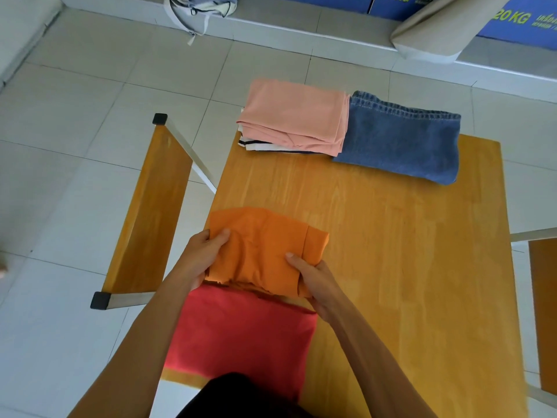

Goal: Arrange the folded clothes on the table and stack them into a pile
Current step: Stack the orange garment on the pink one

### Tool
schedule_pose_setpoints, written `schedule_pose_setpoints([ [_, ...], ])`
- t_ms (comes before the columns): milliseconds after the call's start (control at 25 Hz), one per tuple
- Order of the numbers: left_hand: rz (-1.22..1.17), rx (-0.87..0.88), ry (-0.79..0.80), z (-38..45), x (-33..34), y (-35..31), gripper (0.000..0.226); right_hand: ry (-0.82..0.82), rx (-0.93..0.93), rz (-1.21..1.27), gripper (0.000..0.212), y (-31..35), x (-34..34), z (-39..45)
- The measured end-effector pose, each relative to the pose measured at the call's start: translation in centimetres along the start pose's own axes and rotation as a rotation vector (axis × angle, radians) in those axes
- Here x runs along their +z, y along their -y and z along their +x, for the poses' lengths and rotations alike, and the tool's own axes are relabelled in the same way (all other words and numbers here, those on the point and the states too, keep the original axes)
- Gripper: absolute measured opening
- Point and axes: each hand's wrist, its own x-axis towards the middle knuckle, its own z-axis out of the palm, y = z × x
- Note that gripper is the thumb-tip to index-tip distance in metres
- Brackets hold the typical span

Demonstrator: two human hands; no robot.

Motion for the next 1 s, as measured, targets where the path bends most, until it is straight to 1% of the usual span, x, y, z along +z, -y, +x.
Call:
schedule_pose_setpoints([
  [80,-0.001,0.027,-0.008,-0.1,-0.1,0.0,0.064,-0.004,-0.044,-0.038,0.068,0.7,-0.6,0.1],
  [160,-0.067,0.054,-0.007,0.0,-0.6,-0.3,0.059,-0.026,-0.106,-0.052,0.068,2.3,-1.6,0.2],
  [280,-0.136,0.138,0.034,0.5,-1.1,-1.3,0.055,-0.003,-0.17,-0.024,0.07,4.5,-3.5,0.5],
  [360,-0.092,0.183,0.015,0.8,-0.5,-1.7,0.052,-0.025,-0.169,-0.013,0.068,5.0,-4.2,0.8],
  [440,0.047,0.22,-0.091,0.9,0.4,-1.9,0.044,-0.076,-0.168,-0.072,0.068,5.3,-4.1,1.2],
  [520,0.281,0.239,-0.219,0.8,1.1,-2.0,0.03,-0.106,-0.15,-0.151,0.075,5.6,-4.0,1.7],
  [560,0.405,0.231,-0.244,0.7,1.5,-2.1,0.033,-0.107,-0.135,-0.178,0.078,5.9,-4.1,1.9],
  [600,0.507,0.214,-0.238,0.5,1.9,-2.1,0.043,-0.097,-0.117,-0.192,0.081,6.3,-4.3,2.1],
  [680,0.604,0.18,-0.188,0.4,2.5,-2.0,0.059,-0.05,-0.06,-0.193,0.085,7.1,-4.6,2.2],
  [720,0.598,0.163,-0.156,0.4,2.7,-1.9,0.066,-0.024,-0.027,-0.181,0.084,7.4,-4.7,2.3],
  [800,0.449,0.108,-0.08,0.5,2.7,-1.8,0.071,0.012,0.033,-0.115,0.078,7.5,-4.8,2.2],
  [920,0.12,-0.009,0.035,0.5,2.1,-2.1,0.063,0.062,0.143,-0.062,0.064,7.7,-4.9,2.0],
  [1000,0.036,-0.021,0.059,0.5,1.8,-2.0,0.06,0.125,0.199,-0.081,0.06,7.7,-5.1,1.8],
])
